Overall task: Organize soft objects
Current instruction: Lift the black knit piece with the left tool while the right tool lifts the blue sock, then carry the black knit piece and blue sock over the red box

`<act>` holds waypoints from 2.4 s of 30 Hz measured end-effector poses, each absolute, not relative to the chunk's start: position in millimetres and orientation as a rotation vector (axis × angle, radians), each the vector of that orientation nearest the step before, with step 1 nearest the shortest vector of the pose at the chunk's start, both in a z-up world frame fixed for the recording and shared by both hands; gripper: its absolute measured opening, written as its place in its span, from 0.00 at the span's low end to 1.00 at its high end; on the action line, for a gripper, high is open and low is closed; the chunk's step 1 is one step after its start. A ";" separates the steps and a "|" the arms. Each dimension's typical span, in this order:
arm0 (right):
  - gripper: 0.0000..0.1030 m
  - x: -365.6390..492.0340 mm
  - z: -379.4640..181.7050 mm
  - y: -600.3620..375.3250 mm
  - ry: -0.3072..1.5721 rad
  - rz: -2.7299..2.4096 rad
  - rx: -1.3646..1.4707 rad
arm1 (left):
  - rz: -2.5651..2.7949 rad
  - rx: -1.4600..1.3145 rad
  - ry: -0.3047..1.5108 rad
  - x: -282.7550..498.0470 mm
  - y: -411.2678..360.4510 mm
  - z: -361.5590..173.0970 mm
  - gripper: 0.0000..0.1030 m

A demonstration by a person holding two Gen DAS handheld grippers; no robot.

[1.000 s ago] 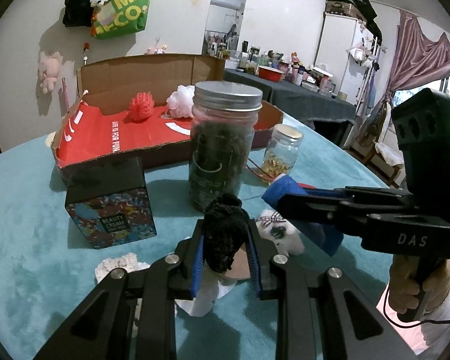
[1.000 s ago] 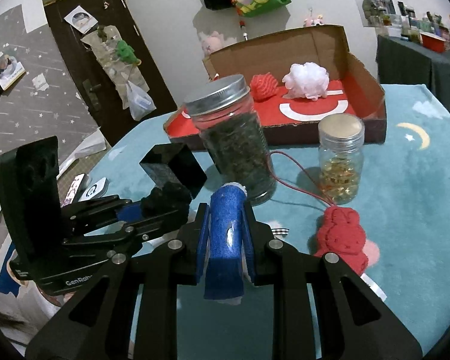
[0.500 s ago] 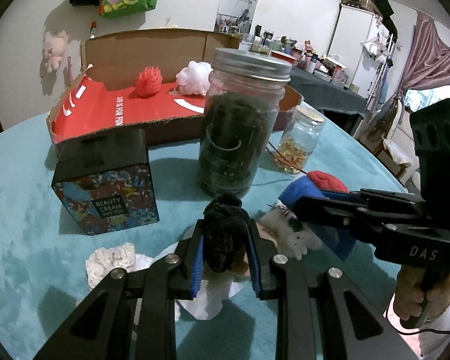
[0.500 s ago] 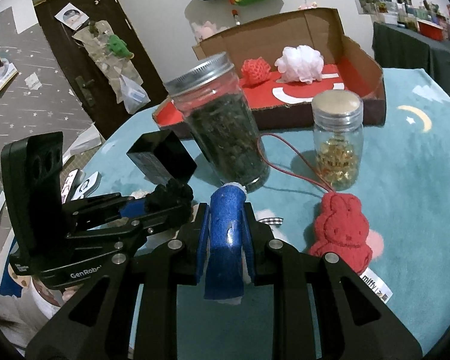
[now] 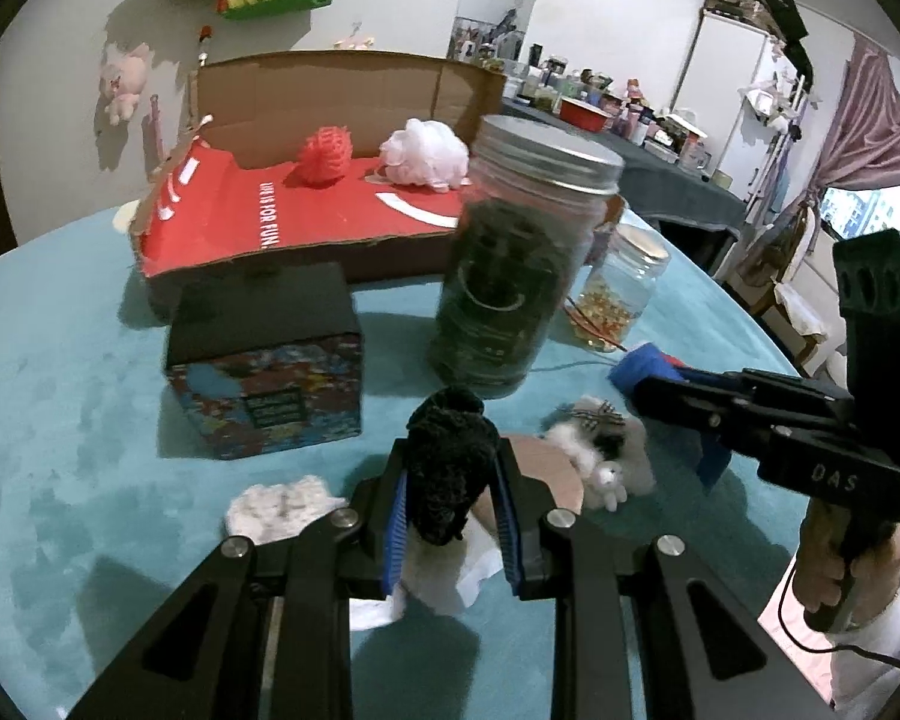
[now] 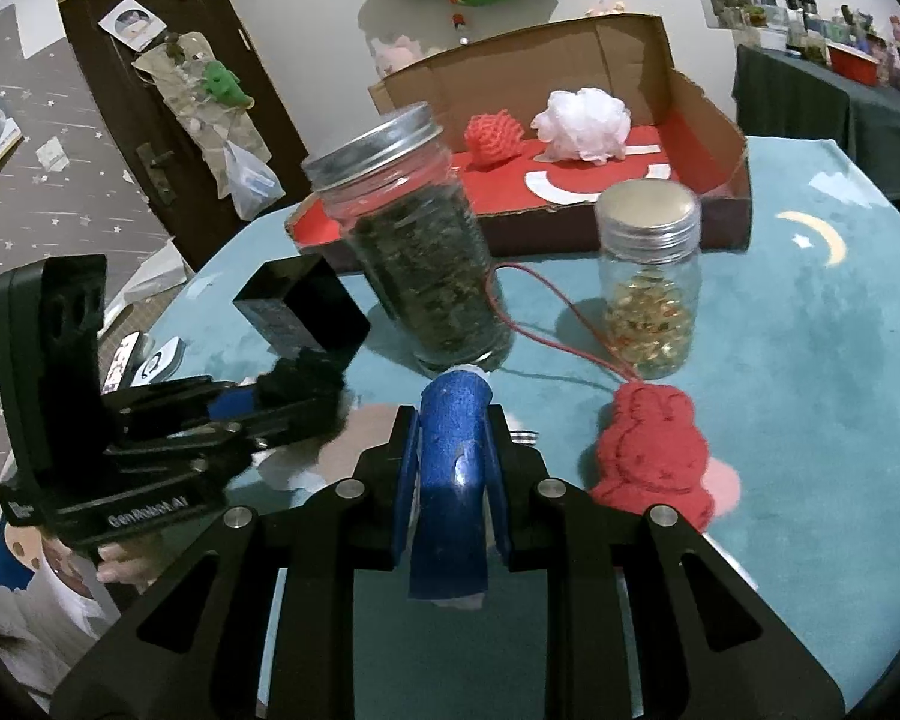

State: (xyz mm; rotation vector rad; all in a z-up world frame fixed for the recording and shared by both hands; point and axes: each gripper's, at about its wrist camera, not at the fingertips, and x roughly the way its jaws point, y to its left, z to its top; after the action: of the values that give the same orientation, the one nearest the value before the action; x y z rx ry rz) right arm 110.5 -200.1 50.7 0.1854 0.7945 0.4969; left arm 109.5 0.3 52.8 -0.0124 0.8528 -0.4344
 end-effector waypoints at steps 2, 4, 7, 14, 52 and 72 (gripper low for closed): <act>0.20 110.9 52.8 -202.5 0.797 0.477 0.164 | -0.425 -0.029 0.871 110.9 5.8 56.9 0.26; 0.20 111.8 54.8 -205.1 0.803 0.465 0.152 | -0.415 -0.040 0.881 111.6 11.2 60.2 0.26; 0.20 112.7 58.1 -210.5 0.809 0.448 0.134 | -0.394 -0.056 0.892 112.9 23.4 66.3 0.26; 0.20 114.0 64.9 -224.8 0.827 0.415 0.116 | -0.322 -0.048 0.918 118.7 49.6 73.3 0.26; 0.20 201.3 70.6 -280.1 0.861 0.396 -0.032 | -0.426 0.195 0.873 205.3 86.3 82.2 0.26; 0.20 354.4 84.4 -214.2 0.978 0.307 -0.122 | -0.267 0.227 1.018 349.0 38.4 79.2 0.26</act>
State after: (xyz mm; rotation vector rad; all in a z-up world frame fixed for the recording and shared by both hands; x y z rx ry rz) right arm 354.4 -214.2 84.4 -0.1219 0.9778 0.3066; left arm 349.0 38.4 79.2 0.2268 1.0176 -0.2675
